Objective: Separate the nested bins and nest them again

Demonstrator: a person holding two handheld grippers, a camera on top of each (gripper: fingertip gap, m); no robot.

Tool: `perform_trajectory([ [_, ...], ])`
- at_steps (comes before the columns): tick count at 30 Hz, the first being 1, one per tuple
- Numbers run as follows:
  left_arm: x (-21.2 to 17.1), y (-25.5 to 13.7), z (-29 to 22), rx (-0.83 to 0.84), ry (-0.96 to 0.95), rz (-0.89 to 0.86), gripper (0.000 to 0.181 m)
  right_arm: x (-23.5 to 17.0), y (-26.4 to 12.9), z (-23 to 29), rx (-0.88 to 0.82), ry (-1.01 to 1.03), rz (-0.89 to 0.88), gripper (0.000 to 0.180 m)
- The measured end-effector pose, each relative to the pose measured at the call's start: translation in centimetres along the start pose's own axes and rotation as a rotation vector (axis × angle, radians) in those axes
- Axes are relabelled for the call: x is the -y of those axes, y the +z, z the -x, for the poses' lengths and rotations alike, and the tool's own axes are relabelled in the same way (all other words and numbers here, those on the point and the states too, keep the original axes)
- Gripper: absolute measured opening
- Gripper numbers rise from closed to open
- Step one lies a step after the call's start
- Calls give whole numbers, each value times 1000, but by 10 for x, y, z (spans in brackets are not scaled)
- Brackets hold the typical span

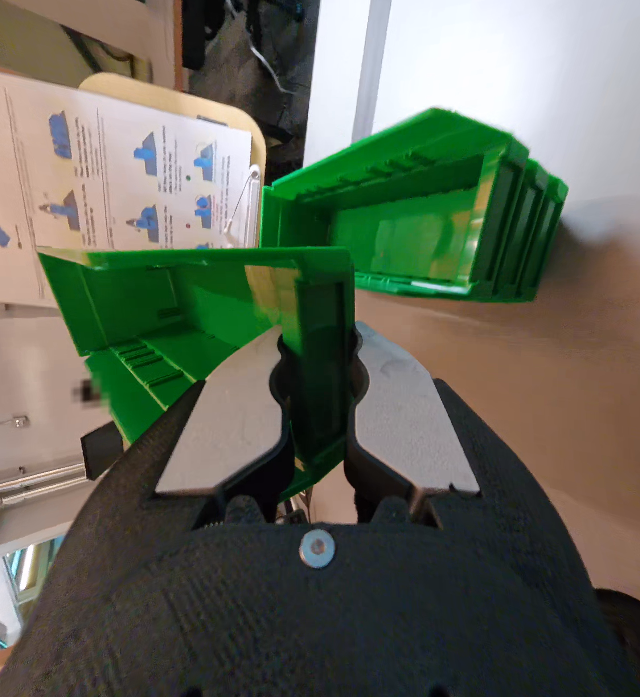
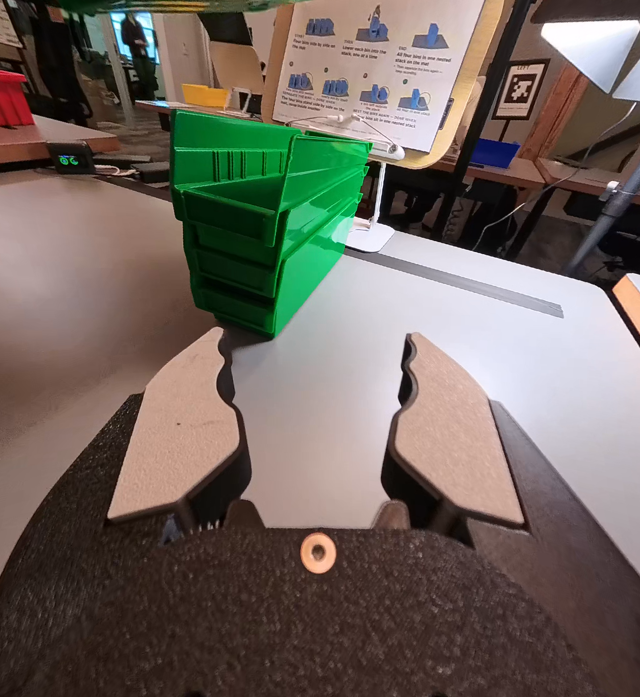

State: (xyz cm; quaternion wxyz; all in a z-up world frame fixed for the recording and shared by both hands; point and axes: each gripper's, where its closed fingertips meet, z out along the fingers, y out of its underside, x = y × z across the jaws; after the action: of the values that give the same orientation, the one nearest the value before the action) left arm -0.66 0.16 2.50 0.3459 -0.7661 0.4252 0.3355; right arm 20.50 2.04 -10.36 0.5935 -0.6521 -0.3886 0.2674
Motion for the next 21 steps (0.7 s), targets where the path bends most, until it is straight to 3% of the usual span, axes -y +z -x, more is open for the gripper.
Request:
perform_trajectory([
  [9,53,41,-32,-151,68,92,29,-6,-3,-9,13,-7,13,87],
  [16,47,84,-59,-201,95,184,30,-14,-4,-16,28,23,24,87],
  [21,44,99,-74,-211,99,157,30,-19,-4,-17,31,34,31,87],
])
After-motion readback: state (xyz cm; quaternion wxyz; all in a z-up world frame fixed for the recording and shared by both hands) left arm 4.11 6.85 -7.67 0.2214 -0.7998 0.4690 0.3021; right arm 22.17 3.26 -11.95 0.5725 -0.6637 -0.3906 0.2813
